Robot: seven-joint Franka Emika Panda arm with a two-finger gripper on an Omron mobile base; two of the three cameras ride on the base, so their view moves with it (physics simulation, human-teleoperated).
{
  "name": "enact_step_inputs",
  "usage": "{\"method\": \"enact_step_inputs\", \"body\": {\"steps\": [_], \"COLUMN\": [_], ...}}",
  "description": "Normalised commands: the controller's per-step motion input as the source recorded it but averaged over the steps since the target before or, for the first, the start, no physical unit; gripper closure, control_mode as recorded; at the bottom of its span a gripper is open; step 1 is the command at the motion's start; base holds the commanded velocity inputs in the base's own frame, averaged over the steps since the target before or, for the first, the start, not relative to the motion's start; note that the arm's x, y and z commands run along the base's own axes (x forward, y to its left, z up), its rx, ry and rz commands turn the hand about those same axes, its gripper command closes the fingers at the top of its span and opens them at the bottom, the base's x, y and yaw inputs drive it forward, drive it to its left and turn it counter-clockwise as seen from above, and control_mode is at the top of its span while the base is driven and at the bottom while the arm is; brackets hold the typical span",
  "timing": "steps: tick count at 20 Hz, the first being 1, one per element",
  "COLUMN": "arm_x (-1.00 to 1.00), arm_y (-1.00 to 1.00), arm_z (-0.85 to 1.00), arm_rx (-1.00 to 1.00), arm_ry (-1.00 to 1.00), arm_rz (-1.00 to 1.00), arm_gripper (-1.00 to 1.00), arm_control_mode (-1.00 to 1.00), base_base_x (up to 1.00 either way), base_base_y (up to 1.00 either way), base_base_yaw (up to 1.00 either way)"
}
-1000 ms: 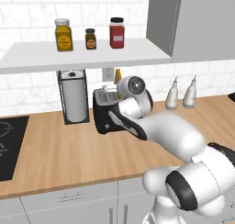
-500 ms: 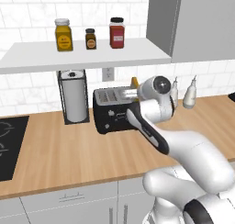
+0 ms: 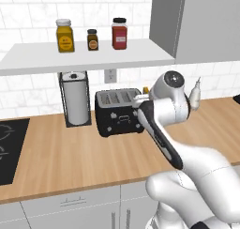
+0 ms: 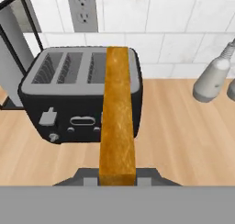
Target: Start the toaster. Once the lever pops up, take the bread to the plate on the dining counter.
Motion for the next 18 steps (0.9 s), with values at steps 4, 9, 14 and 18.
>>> {"method": "enact_step_inputs", "body": {"steps": [4,9,14,18], "arm_x": [-0.54,-0.56,-0.38,-0.31], "arm_y": [-0.51,-0.29,-0.01,-0.02], "arm_z": [0.0,0.0,0.0,0.0], "arm_rx": [0.0,0.0,-0.01,0.0], "arm_ry": [0.04,0.05,0.07,0.06], "arm_rz": [0.0,0.0,0.0,0.0], "arm_gripper": [1.0,1.0,1.0,1.0], "arm_control_mode": [-1.0,-1.0,-1.0,-1.0], "base_base_x": [0.0,0.0,0.0,0.0], "base_base_y": [0.0,0.0,0.0,0.0], "base_base_yaw": [0.0,0.0,0.0,0.0]}}
